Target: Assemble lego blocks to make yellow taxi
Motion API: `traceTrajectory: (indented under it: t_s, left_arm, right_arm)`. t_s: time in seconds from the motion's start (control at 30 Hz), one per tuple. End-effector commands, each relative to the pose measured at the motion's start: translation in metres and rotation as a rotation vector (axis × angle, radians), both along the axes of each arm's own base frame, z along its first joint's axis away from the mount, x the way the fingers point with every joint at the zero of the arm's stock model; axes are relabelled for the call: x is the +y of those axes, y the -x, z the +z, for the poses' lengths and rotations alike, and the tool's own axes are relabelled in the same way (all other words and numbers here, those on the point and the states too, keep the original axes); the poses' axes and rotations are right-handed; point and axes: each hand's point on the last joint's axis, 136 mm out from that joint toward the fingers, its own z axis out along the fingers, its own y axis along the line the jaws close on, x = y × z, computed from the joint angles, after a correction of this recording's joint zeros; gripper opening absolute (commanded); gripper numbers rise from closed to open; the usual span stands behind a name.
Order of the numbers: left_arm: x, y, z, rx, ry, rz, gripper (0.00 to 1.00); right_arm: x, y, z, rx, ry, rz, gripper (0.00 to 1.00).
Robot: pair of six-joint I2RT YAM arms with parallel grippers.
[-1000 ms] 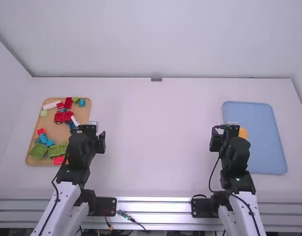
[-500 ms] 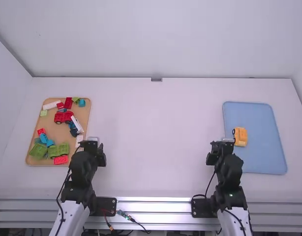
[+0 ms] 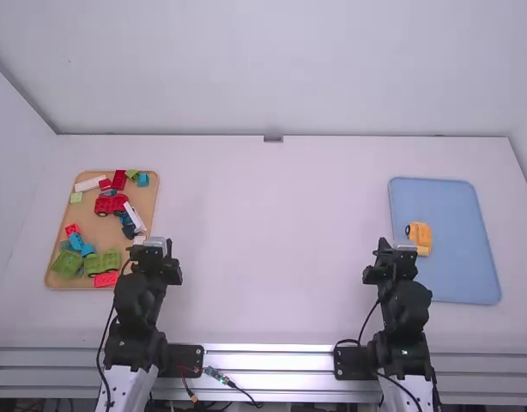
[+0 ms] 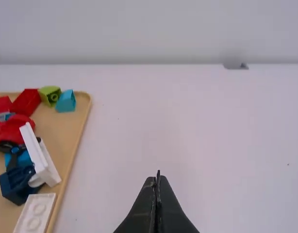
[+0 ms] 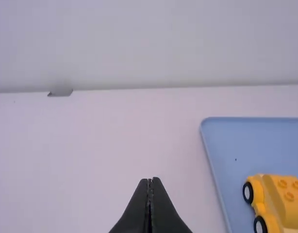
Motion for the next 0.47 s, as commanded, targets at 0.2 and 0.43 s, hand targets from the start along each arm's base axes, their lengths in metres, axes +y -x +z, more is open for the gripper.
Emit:
traceTrajectory:
  t_s: [0.2, 0.43]
  left_arm:
    - [0.000, 0.002, 0.018, -0.087, -0.006, -0.001, 0.00]
    - [0.000, 0.003, 0.027, -0.126, -0.006, -0.001, 0.00]
  right_arm:
    - [0.000, 0.002, 0.012, -0.067, -0.006, 0.000, 0.00]
    - [0.000, 0.002, 0.012, -0.067, -0.006, 0.000, 0.00]
